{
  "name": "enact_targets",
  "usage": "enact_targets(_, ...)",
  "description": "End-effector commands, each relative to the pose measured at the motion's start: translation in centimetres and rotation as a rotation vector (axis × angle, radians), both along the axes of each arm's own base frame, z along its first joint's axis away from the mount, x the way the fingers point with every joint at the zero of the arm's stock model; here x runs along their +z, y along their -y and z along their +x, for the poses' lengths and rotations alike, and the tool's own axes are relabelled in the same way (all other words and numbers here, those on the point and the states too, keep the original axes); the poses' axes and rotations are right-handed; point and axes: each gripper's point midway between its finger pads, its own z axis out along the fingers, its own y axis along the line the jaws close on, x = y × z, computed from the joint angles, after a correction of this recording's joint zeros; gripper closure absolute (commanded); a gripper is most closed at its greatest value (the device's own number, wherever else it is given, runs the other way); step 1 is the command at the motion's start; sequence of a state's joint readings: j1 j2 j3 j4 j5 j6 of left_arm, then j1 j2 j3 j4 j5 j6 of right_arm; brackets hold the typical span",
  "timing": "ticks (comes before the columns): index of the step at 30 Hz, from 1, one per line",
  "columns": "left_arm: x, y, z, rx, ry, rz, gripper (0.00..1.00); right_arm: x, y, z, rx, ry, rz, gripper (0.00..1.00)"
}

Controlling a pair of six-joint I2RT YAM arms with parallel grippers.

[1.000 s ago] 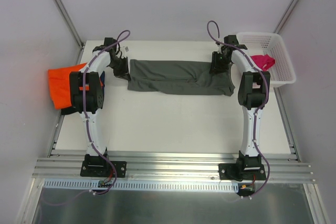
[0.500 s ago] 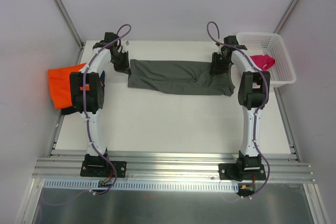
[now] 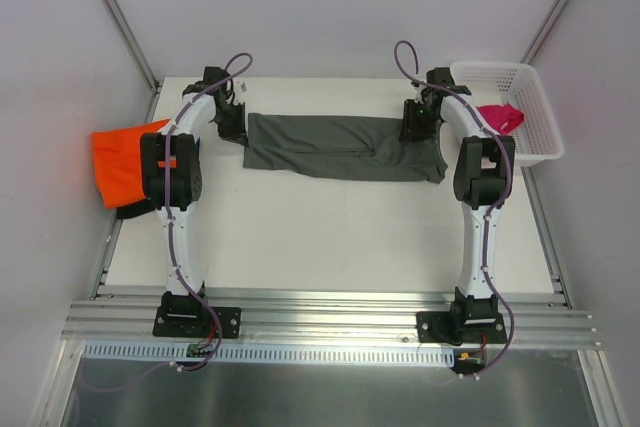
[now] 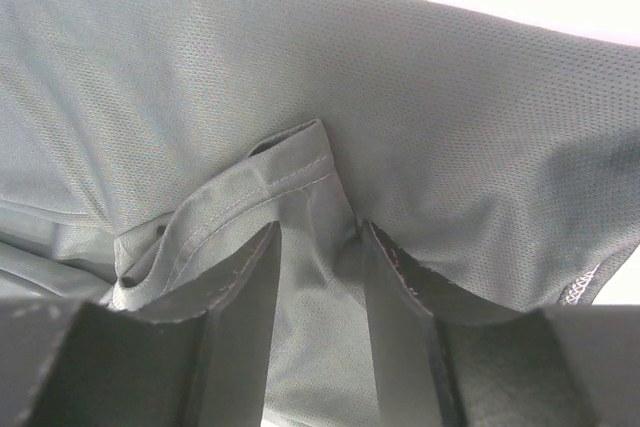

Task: Fold and stack the t-shirts
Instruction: Fold the other side of the tshirt into a rectangle

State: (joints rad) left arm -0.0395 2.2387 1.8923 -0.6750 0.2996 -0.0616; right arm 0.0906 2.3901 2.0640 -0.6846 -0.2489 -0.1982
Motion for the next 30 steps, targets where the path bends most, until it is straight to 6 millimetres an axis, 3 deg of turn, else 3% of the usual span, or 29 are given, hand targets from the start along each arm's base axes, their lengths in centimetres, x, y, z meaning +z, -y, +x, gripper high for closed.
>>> enact_targets(1, -0.2, -0.4, 1.0, -0.001, 0.021, 0.037, 1.00, 3.8, -0.2, 0.4, 0.006, 0.075, 0.013, 0.58)
enact_targets(3, -0.4, -0.5, 1.0, 0.003, 0.014, 0.039, 1.00, 3.5, -0.4, 0.3, 0.007, 0.067, 0.018, 0.53)
enact_targets(6, -0.5, -0.4, 0.8, 0.006, 0.009, 0.035, 1.00, 3.1, -0.5, 0.2, 0.010, 0.058, 0.019, 0.53)
enact_targets(9, -0.2, -0.4, 0.7, 0.005, 0.012, 0.033, 1.00, 2.8, -0.7, 0.2, 0.018, 0.051, 0.030, 0.77)
enact_targets(10, -0.2, -0.4, 0.7, 0.005, 0.012, 0.033, 1.00, 2.8, -0.8, 0.2, 0.018, 0.052, 0.031, 0.90)
enact_targets(12, -0.1, -0.4, 0.7, 0.007, 0.013, 0.031, 1.00, 3.0, -0.8, 0.3, 0.018, 0.058, 0.026, 0.99)
enact_targets(17, 0.0, -0.5, 0.8, 0.015, 0.015, 0.033, 1.00, 4.3, 0.0, 0.3, 0.009, 0.081, 0.015, 0.99)
enact_targets(24, 0.0, -0.6, 1.0, 0.017, 0.019, 0.034, 1.00, 5.9, 3.9, 0.8, -0.057, 0.117, -0.036, 0.99)
enact_targets(30, 0.4, -0.5, 1.0, 0.008, 0.027, 0.031, 1.00, 7.0, 5.1, 0.8, -0.080, 0.138, -0.045, 0.99)
